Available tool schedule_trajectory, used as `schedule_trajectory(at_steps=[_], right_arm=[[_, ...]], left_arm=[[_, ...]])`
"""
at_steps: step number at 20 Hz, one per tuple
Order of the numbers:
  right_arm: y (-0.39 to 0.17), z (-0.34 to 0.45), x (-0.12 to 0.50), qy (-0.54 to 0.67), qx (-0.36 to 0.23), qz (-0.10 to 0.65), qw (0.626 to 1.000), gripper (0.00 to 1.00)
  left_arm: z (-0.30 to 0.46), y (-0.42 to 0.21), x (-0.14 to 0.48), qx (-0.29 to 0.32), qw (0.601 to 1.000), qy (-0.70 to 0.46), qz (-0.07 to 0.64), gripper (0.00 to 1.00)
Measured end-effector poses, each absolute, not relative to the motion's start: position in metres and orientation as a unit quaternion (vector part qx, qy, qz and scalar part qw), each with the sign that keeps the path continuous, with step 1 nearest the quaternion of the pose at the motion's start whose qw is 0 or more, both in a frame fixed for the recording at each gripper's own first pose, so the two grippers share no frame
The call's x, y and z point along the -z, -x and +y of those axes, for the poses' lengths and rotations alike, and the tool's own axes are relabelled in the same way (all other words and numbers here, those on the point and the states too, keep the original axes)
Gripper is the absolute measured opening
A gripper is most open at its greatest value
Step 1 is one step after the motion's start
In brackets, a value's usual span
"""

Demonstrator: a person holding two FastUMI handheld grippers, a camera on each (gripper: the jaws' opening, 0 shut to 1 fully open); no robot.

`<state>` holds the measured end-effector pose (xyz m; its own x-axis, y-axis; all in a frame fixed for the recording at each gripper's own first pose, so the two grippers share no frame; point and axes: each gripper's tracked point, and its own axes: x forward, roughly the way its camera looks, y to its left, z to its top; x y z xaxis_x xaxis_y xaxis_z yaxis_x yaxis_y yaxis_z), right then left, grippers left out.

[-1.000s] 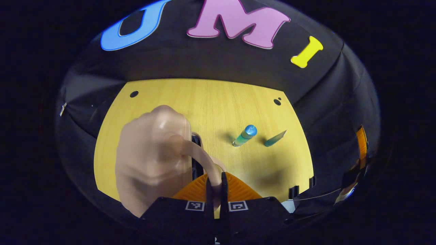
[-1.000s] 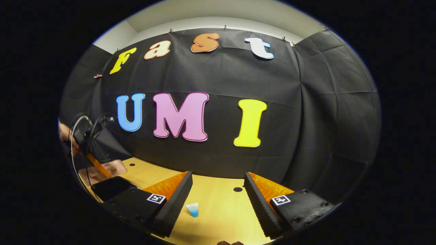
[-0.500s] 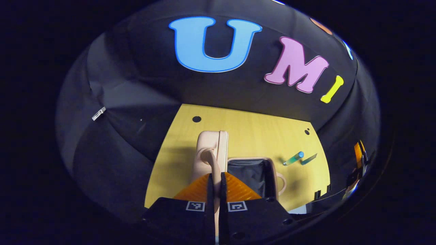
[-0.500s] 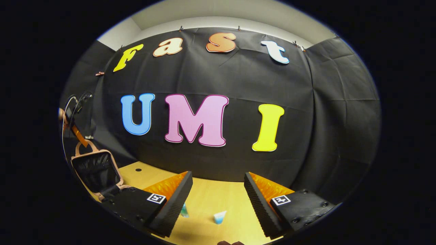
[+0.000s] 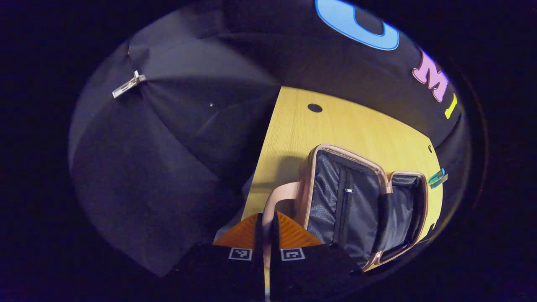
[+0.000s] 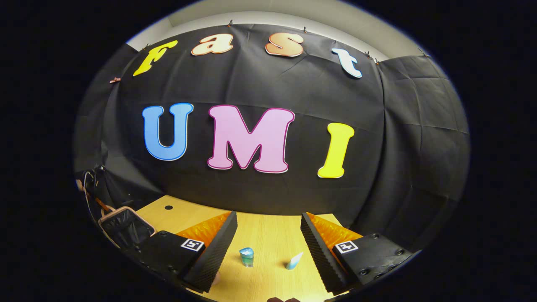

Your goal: First open the suitcase, pack the skin care products into it, and then close the suitcase.

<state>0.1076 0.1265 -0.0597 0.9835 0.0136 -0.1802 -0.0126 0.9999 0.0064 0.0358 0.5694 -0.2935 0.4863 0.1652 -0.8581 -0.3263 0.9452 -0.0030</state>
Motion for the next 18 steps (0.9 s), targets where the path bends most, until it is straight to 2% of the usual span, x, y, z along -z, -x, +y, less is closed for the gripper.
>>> schedule_trajectory(at_steps=[4, 8, 10, 13, 18], right_arm=[[-0.105, 0.131, 0.058, 0.011, 0.008, 0.095, 0.995, 0.96], [-0.103, 0.140, 0.062, 0.011, 0.011, 0.099, 0.995, 0.96], [-0.101, 0.143, 0.063, 0.013, 0.011, 0.098, 0.995, 0.96], [-0.099, 0.143, 0.066, 0.020, 0.013, 0.095, 0.995, 0.96], [-0.095, 0.138, 0.063, 0.018, 0.017, 0.081, 0.996, 0.96]], left_arm=[[0.582, -0.033, 0.326, -0.147, 0.846, 0.077, 0.506, 0.13], [0.596, -0.028, 0.346, -0.161, 0.839, 0.078, 0.514, 0.23], [0.596, -0.026, 0.345, -0.167, 0.843, 0.080, 0.506, 0.36], [0.590, -0.027, 0.317, -0.173, 0.867, 0.050, 0.465, 0.94], [0.521, -0.049, 0.218, -0.131, 0.934, -0.009, 0.333, 0.98]])
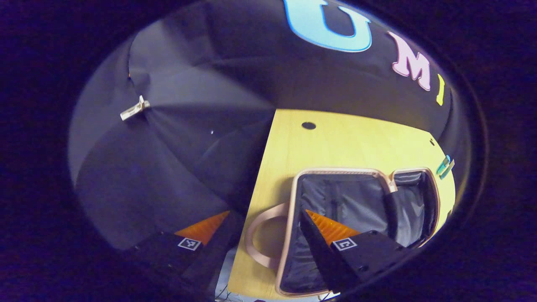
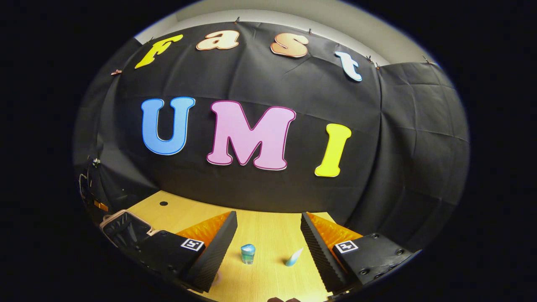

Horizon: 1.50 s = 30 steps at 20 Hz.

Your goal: First open the suitcase, pack the skin care products into it, and then close the suitcase.

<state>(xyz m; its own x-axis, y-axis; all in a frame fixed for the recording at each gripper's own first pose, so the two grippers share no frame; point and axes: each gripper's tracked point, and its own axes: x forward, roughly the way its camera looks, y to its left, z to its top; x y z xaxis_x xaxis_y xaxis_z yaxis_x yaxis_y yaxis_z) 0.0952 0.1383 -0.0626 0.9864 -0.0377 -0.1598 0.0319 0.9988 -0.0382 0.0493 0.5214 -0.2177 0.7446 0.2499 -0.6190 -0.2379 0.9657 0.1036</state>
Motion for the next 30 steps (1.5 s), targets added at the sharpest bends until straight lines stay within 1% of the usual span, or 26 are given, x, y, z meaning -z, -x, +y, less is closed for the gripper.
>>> schedule_trajectory(at_steps=[3, 4, 5, 8, 11, 14, 15, 18, 21, 25, 30], right_arm=[[-0.093, 0.132, 0.057, 0.024, 0.021, 0.068, 0.997, 0.96], [-0.093, 0.130, 0.055, 0.027, 0.020, 0.065, 0.997, 0.95], [-0.092, 0.127, 0.054, 0.031, 0.018, 0.063, 0.997, 0.96], [-0.089, 0.119, 0.051, 0.034, 0.010, 0.055, 0.998, 0.96], [-0.092, 0.107, 0.056, 0.025, 0.006, 0.055, 0.998, 0.96], [-0.097, 0.090, 0.062, 0.022, -0.001, 0.054, 0.998, 0.96], [-0.100, 0.085, 0.067, 0.025, -0.006, 0.054, 0.998, 0.96], [-0.114, 0.065, 0.088, 0.032, -0.014, 0.068, 0.997, 0.96], [-0.129, 0.052, 0.112, 0.030, -0.028, 0.084, 0.996, 0.96], [-0.149, 0.046, 0.155, 0.020, -0.052, 0.119, 0.991, 0.96], [-0.172, 0.037, 0.211, 0.008, -0.071, 0.166, 0.984, 0.96]], left_arm=[[0.463, -0.062, 0.156, -0.097, 0.961, -0.017, 0.259, 0.96], [0.444, -0.066, 0.130, -0.091, 0.969, -0.016, 0.229, 0.96], [0.422, -0.073, 0.103, -0.079, 0.977, -0.010, 0.197, 0.96], [0.354, -0.078, 0.038, -0.042, 0.992, 0.005, 0.121, 0.98], [0.294, -0.078, 0.004, -0.028, 0.997, 0.029, 0.069, 0.98], [0.233, -0.084, -0.016, 0.000, 0.995, 0.096, 0.036, 0.97], [0.214, -0.090, -0.018, 0.009, 0.993, 0.119, 0.027, 0.95], [0.164, -0.114, -0.010, 0.033, 0.987, 0.154, 0.021, 0.95], [0.116, -0.136, 0.020, 0.036, 0.992, 0.119, 0.029, 0.96], [0.045, -0.165, 0.086, 0.062, 0.994, 0.054, 0.073, 0.96], [-0.013, -0.192, 0.193, 0.084, 0.985, -0.001, 0.149, 0.96]])
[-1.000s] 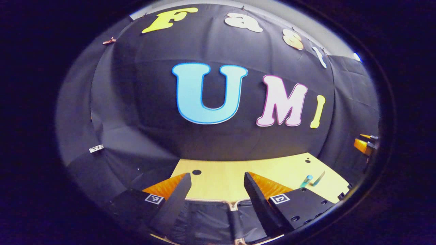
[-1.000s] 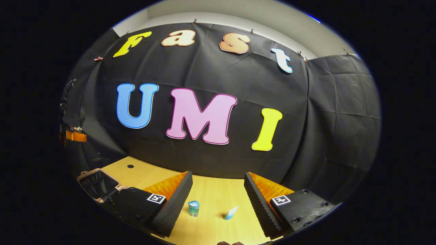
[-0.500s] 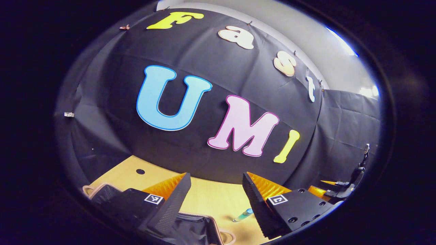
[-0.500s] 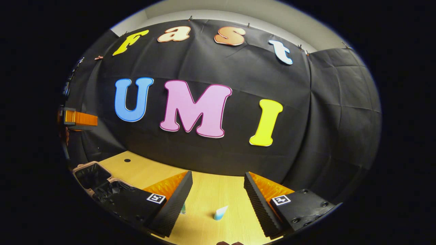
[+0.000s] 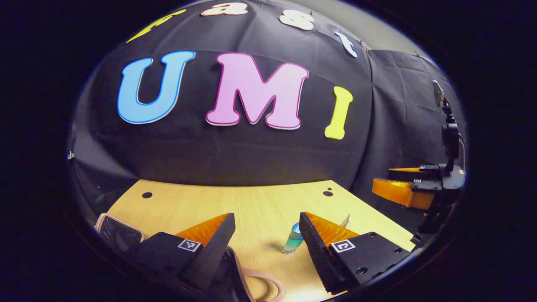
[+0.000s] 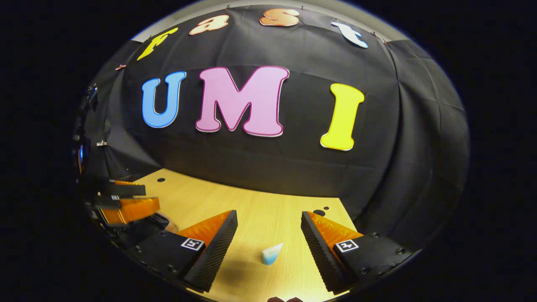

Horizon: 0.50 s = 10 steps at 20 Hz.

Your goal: First open the suitcase, pack the skin care products into it, and then close the suitcase.

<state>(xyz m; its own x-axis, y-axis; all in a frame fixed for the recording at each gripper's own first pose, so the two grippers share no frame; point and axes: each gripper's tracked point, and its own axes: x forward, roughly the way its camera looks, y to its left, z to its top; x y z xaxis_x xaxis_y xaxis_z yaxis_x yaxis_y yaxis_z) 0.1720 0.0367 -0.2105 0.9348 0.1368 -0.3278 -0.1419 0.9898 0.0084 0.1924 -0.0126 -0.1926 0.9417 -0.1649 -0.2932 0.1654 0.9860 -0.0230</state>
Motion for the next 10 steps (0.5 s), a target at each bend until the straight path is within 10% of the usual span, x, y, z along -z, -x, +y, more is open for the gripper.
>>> schedule_trajectory(at_steps=[10], right_arm=[[-0.190, 0.029, 0.283, 0.010, -0.103, 0.227, 0.968, 0.97]], left_arm=[[-0.083, -0.256, 0.307, 0.125, 0.961, -0.056, 0.241, 0.96]])
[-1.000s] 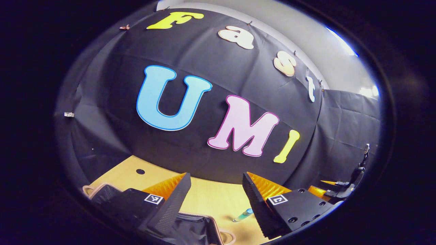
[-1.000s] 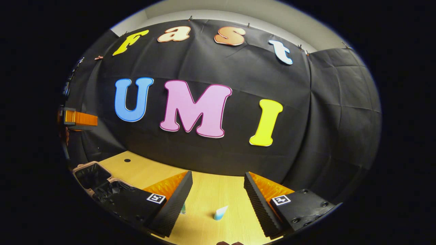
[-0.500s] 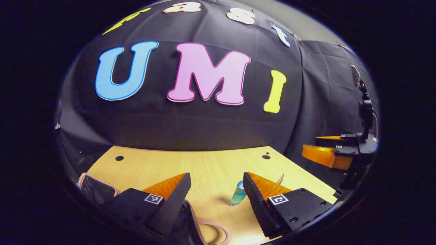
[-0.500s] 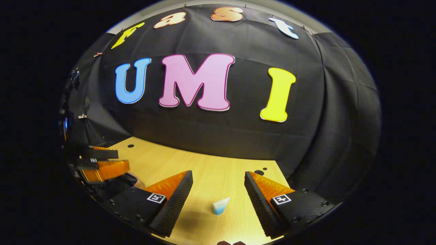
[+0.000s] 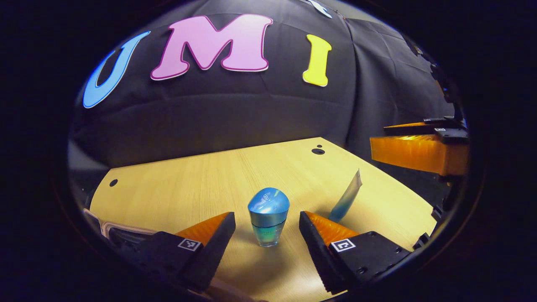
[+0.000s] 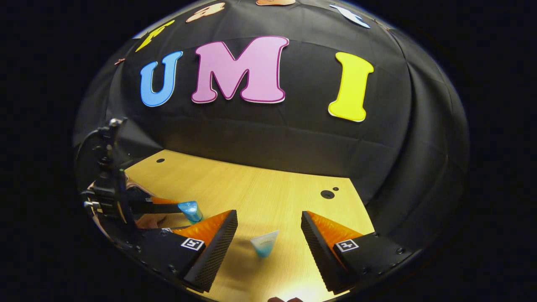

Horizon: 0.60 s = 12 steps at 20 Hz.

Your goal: First open the suitcase, pack the skin care products into it, and then close the suitcase.

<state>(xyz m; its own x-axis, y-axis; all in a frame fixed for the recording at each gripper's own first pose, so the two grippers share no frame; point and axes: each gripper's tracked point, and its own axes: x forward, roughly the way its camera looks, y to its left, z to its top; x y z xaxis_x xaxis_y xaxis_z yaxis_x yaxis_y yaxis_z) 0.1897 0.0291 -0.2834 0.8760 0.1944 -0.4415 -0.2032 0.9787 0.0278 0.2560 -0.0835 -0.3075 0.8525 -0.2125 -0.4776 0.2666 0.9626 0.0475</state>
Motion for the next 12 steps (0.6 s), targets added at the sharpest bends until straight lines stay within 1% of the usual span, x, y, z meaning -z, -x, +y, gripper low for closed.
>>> schedule_trajectory(at_steps=[3, 4, 5, 6, 7, 8, 9, 10, 11, 12], right_arm=[[-0.191, 0.031, 0.307, 0.014, -0.109, 0.245, 0.963, 0.97], [-0.192, 0.031, 0.316, 0.014, -0.109, 0.254, 0.961, 0.97], [-0.192, 0.031, 0.326, 0.014, -0.108, 0.262, 0.959, 0.97], [-0.194, 0.031, 0.334, 0.013, -0.107, 0.269, 0.957, 0.97], [-0.193, 0.033, 0.342, 0.012, -0.107, 0.276, 0.955, 0.97], [-0.192, 0.034, 0.352, 0.012, -0.107, 0.286, 0.952, 0.97], [-0.191, 0.035, 0.362, 0.010, -0.107, 0.295, 0.950, 0.97], [-0.192, 0.034, 0.372, 0.010, -0.105, 0.304, 0.947, 0.98], [-0.193, 0.033, 0.382, 0.013, -0.102, 0.313, 0.944, 0.98], [-0.194, 0.030, 0.394, 0.016, -0.098, 0.323, 0.941, 0.95]], left_arm=[[-0.090, -0.276, 0.328, 0.129, 0.955, -0.071, 0.257, 0.96], [-0.093, -0.281, 0.334, 0.140, 0.952, -0.072, 0.263, 0.96], [-0.094, -0.282, 0.334, 0.139, 0.951, -0.075, 0.267, 0.94], [-0.097, -0.290, 0.345, 0.148, 0.948, -0.072, 0.273, 0.63], [-0.105, -0.291, 0.343, 0.163, 0.946, -0.065, 0.272, 0.53], [-0.108, -0.283, 0.340, 0.175, 0.943, -0.059, 0.277, 0.53], [-0.109, -0.282, 0.339, 0.175, 0.942, -0.064, 0.279, 0.51], [-0.109, -0.283, 0.340, 0.174, 0.941, -0.069, 0.280, 0.53], [-0.109, -0.283, 0.340, 0.174, 0.941, -0.070, 0.281, 0.53], [-0.108, -0.283, 0.341, 0.174, 0.941, -0.070, 0.282, 0.52]])
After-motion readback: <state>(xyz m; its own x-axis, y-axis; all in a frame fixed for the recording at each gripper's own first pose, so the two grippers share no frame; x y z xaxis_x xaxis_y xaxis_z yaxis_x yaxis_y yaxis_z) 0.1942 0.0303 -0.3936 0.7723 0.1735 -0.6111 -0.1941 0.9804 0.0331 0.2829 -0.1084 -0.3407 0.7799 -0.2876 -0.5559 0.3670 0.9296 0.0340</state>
